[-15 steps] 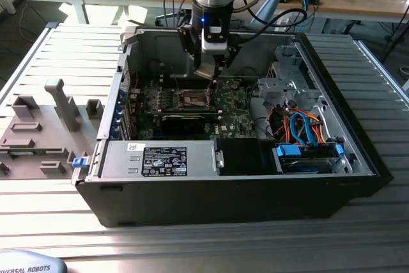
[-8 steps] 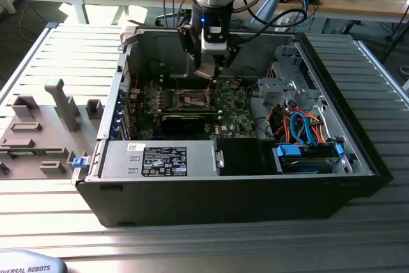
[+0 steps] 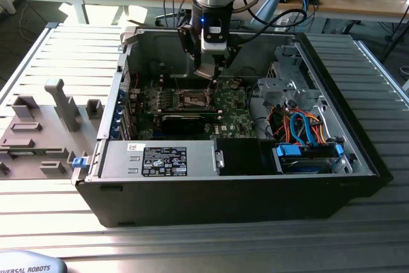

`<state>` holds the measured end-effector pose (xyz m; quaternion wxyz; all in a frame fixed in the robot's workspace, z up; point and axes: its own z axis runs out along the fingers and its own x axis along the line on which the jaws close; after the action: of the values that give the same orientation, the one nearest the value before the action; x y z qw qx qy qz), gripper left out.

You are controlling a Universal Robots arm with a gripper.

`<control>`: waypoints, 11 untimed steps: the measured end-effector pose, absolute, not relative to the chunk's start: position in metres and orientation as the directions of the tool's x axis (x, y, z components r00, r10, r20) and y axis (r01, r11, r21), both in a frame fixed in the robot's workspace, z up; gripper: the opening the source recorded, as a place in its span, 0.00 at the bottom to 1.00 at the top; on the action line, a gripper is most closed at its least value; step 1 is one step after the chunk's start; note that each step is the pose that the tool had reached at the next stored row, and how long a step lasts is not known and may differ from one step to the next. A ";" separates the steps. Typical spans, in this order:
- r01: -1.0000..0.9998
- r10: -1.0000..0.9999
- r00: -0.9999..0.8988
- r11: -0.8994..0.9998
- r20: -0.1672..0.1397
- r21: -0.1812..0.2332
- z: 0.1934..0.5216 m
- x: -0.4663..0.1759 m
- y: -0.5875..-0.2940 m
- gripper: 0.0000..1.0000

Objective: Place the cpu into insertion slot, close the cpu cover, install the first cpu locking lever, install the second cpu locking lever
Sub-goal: 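Place the cpu into insertion slot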

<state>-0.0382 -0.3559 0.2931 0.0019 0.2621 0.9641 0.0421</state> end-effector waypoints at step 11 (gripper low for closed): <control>0.512 0.512 -0.859 0.855 0.018 0.082 0.293 -0.038 -0.356 0.54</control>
<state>-0.0382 -0.3559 0.2928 0.0021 0.2659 0.9631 0.0420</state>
